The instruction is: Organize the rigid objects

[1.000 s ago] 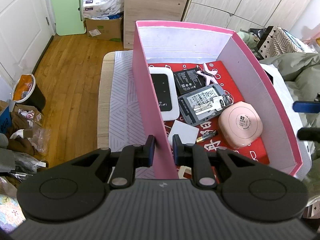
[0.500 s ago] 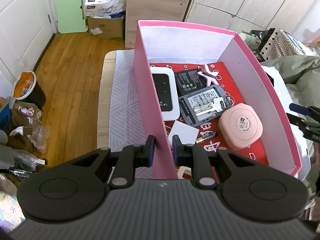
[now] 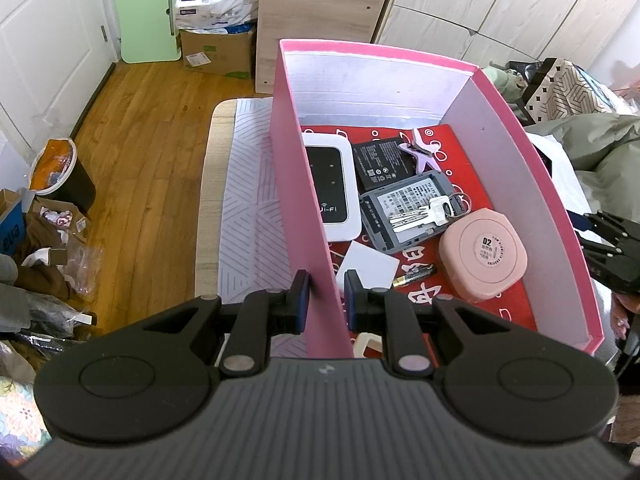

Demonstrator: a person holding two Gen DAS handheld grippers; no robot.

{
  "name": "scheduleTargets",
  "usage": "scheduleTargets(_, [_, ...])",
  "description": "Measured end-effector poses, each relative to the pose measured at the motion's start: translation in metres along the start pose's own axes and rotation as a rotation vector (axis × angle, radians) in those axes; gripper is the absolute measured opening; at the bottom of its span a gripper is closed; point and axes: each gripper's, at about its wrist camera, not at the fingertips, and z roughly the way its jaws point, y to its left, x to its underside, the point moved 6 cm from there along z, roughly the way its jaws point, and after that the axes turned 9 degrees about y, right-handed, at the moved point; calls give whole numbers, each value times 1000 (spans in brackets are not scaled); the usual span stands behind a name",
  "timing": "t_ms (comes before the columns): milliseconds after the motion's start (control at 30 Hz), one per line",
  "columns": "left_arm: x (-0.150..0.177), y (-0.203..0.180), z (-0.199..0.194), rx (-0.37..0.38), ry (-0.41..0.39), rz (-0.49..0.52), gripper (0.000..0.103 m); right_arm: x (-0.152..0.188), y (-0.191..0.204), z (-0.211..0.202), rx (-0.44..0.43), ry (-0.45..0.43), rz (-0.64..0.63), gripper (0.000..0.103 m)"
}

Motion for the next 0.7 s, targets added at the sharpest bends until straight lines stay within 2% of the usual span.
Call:
scheduleTargets(133, [0,-1,0,-3,2,1,17,-1,3,15,98,7,-34,37])
scheduleTargets(200, [0,-1,0,-6,3,3,17,-1,7,17,141,5,-66,24])
scheduleTargets(267, [0,-1,0,-6,3,3,17,-2,12,9,131,-22,-84,7])
scheduleTargets(333, [0,-1,0,-3,2,0,17,-3,14,0,92,-29,-61,2])
scheduleTargets(700, [1,0,-1,1,-1,-3,17,-15,12,-35,0,-106,22,2])
